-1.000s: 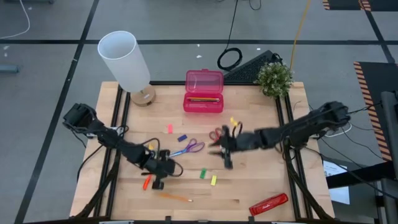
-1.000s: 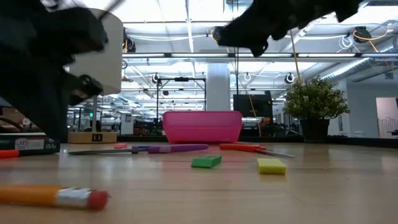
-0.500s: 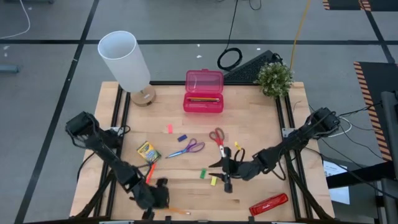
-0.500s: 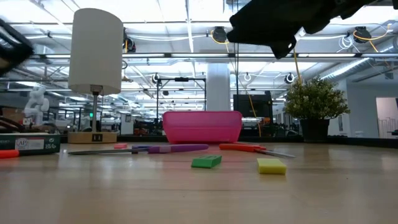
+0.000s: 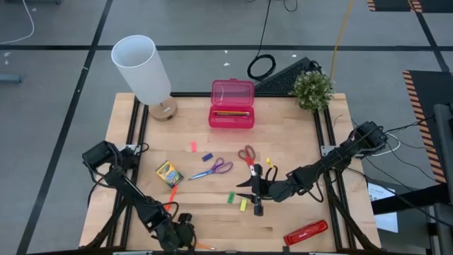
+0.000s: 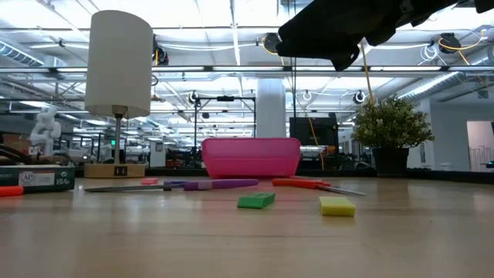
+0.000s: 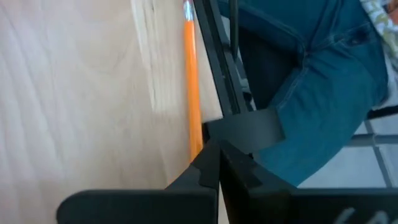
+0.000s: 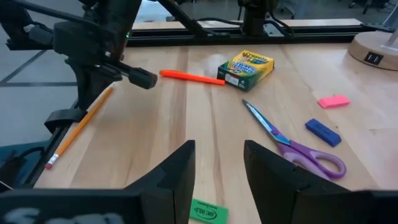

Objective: Pack school essentials
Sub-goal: Put the yellow pencil into the red supply box

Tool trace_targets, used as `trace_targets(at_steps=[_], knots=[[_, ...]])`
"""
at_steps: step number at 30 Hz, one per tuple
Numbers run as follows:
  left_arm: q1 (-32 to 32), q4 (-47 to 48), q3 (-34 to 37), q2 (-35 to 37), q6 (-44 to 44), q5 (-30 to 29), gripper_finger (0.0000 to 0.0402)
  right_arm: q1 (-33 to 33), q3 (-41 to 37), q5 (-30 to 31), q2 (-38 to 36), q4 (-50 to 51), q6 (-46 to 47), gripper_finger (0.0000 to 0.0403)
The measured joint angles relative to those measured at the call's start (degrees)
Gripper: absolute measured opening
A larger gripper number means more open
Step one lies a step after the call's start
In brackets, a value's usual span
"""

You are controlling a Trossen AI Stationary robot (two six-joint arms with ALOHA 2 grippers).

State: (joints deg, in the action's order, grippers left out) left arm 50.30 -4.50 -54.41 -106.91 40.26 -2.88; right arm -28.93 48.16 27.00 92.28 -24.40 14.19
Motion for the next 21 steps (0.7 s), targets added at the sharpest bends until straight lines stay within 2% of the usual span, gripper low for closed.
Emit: trace_targets(at_steps=[13, 21], knots=[[-0.78, 2.68, 0.0, 0.05, 1.54, -0.21, 0.0002, 0.0, 0.0, -0.22, -0.01, 2.47, 0.04, 0.0132], [-1.56, 7.1, -0.07, 0.71, 1.16, -8.39, 0.0002, 0.0, -0.02, -0.24, -0.01, 2.95, 0.09, 0.0132]])
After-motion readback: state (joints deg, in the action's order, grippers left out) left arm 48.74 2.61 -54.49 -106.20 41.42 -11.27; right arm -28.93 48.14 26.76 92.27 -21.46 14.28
